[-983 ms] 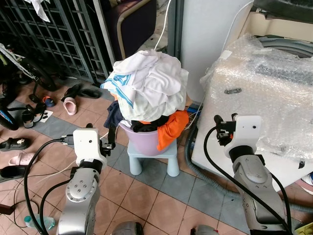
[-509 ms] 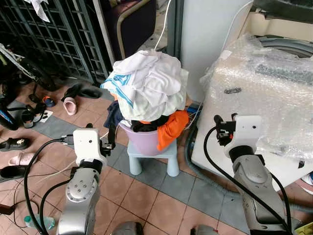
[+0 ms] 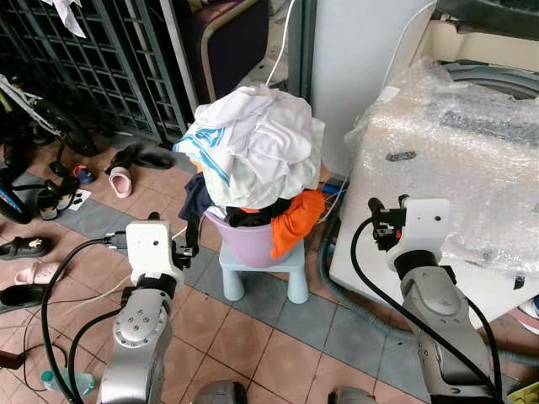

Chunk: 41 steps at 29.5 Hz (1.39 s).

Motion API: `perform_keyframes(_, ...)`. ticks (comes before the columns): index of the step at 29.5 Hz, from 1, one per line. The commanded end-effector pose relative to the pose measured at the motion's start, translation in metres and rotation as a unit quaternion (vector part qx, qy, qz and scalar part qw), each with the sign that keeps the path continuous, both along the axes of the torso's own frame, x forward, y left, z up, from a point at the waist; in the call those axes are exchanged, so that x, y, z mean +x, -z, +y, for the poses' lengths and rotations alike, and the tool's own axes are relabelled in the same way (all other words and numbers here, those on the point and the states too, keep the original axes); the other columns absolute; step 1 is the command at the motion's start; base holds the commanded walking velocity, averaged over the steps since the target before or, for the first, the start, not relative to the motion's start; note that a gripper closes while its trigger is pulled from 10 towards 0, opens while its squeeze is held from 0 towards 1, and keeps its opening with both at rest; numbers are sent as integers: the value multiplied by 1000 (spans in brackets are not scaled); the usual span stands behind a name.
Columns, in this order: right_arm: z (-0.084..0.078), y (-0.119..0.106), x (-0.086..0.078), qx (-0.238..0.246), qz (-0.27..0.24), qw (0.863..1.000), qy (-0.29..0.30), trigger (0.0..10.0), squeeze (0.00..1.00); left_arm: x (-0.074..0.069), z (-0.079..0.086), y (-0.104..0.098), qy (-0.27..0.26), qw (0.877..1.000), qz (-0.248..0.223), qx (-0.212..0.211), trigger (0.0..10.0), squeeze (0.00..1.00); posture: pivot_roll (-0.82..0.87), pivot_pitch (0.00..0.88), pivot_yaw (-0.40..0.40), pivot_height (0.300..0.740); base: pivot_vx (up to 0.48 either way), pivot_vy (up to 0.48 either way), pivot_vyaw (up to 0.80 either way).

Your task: Clothes washing

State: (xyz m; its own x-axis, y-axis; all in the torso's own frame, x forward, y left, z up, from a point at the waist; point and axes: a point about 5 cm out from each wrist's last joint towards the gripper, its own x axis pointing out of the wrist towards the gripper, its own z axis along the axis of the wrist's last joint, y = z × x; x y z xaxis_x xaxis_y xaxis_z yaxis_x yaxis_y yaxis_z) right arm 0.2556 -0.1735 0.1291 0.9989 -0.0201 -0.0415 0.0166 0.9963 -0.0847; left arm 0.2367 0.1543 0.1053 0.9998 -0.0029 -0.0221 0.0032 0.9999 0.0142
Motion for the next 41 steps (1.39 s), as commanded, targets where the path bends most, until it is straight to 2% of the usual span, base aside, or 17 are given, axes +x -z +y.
perform_keyframes(1,1,-1,1,-1,1,1000,-1,10000,0,-2,4,-2,-8,1000,-1,6,10000,0,-51,51,77,740,0,0,0)
perform_keyframes(16,1,-1,1,-1,1,1000,-1,10000,0,-2,4,-2,-8,1000,-1,6,10000,0,-51,51,77,740,0,0,0)
perform_keyframes(17,2,-1,1,1,2,1000,-4,10000,0,-2,4,-2,-8,1000,-1,7,10000,0,0,0,0,740,0,0,0)
perform_keyframes(18,5,8,-7,31,21,999,-6,10000,0,-1,3,-6,-10,1000,-10,26,10000,0,-40,71,80,740,0,0,0)
perform_keyframes(19,5,8,-7,31,21,999,-6,10000,0,-1,3,-6,-10,1000,-10,26,10000,0,-40,71,80,740,0,0,0)
perform_keyframes(20,9,15,-14,55,37,998,-6,10000,0,-1,2,-10,-12,999,-17,39,10000,0,-39,71,80,740,0,0,0)
perform_keyframes(24,14,24,-22,69,64,996,-6,10000,0,0,2,-13,-17,998,-24,48,10000,0,-40,71,83,740,0,0,0)
perform_keyframes(26,20,21,-20,83,49,995,-37,10000,0,1,3,-12,-20,999,-23,43,10000,0,-39,71,85,740,0,0,0)
perform_keyframes(28,22,18,-18,87,42,994,-45,10000,0,1,4,-13,-21,999,-23,42,10000,0,-40,72,85,740,0,0,0)
perform_keyframes(29,21,16,-17,70,38,996,-42,10000,0,2,4,-13,-24,999,-25,40,10000,0,-40,72,85,740,0,0,0)
perform_keyframes(34,20,15,-13,82,43,994,-53,10000,0,3,3,-14,-23,999,-28,34,10000,0,-41,71,85,740,0,0,0)
perform_keyframes(36,15,0,-5,39,-2,996,-78,10000,0,3,-1,-17,-14,999,-35,24,10000,0,-38,66,84,740,0,0,650)
perform_keyframes(41,10,-7,6,32,-17,996,-78,10000,0,4,-1,-16,-14,999,-33,14,10000,0,-38,64,82,740,116,0,775)
